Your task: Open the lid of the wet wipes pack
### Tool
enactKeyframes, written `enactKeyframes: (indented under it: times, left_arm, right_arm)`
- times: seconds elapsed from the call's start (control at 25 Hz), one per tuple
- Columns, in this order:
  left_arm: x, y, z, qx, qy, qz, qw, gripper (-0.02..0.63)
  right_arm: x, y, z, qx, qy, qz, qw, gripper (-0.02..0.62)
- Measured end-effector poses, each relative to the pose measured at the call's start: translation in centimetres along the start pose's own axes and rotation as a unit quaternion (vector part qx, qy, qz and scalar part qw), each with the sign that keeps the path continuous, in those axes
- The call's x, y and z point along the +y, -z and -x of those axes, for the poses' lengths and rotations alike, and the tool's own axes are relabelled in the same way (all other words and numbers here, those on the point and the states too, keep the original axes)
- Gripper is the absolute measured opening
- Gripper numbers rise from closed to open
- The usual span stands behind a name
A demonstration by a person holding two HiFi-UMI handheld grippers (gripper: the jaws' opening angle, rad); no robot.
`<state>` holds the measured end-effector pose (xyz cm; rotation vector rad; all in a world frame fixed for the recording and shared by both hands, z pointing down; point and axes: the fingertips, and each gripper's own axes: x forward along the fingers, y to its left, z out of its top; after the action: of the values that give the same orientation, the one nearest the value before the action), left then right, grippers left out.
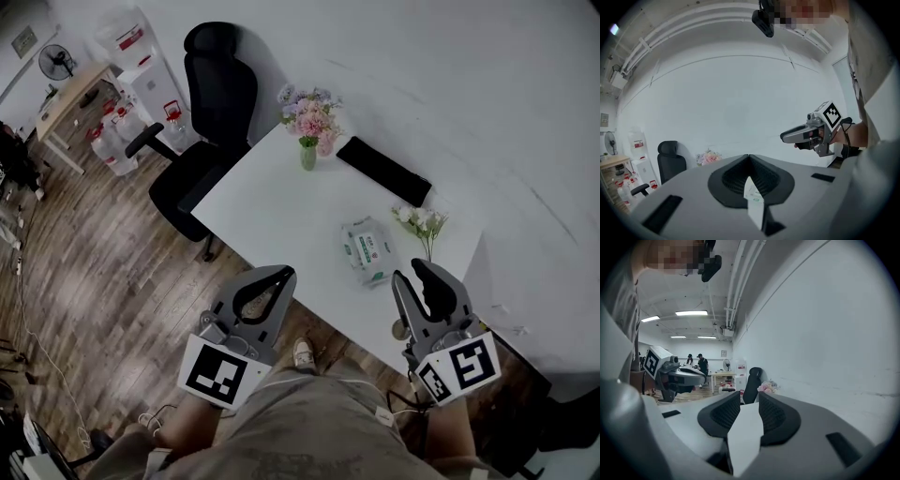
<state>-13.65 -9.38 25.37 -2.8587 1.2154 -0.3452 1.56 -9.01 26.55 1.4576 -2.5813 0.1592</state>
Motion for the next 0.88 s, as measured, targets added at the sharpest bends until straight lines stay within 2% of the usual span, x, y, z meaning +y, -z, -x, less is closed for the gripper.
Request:
enactKeyframes:
  times: [0.32, 0.52, 0.64, 0.88]
  left_arm:
    - [0.5, 0.8, -2.4, 0.016, -0.002, 0.026, 0.9995, 0.017]
    - [1.4, 2.0, -5.2, 0.009, 0.001, 0.074, 0.9972, 0.017]
    - [2.0, 3.7, -7.4, 0.026, -0.008, 0.075, 0.9968, 0.017]
    - [1.6, 7.9, -12.0, 0.067, 0.0, 0.086, 0.994, 0.017]
  right_arm:
    - [-2.6, 1.9, -2.3, 0.027, 0.001, -0.002, 1.0, 0.141]
    - [-4.4, 3.8, -4.7, 0.042, -0.015, -0.051, 0.998, 0.141]
    - [-5.7, 6.2, -6.7, 0.075, -0.007, -0.044, 0.996, 0.141]
    - [-7.2, 12.2, -10.5, 0.139, -0.011, -0.023, 0.99, 0.156]
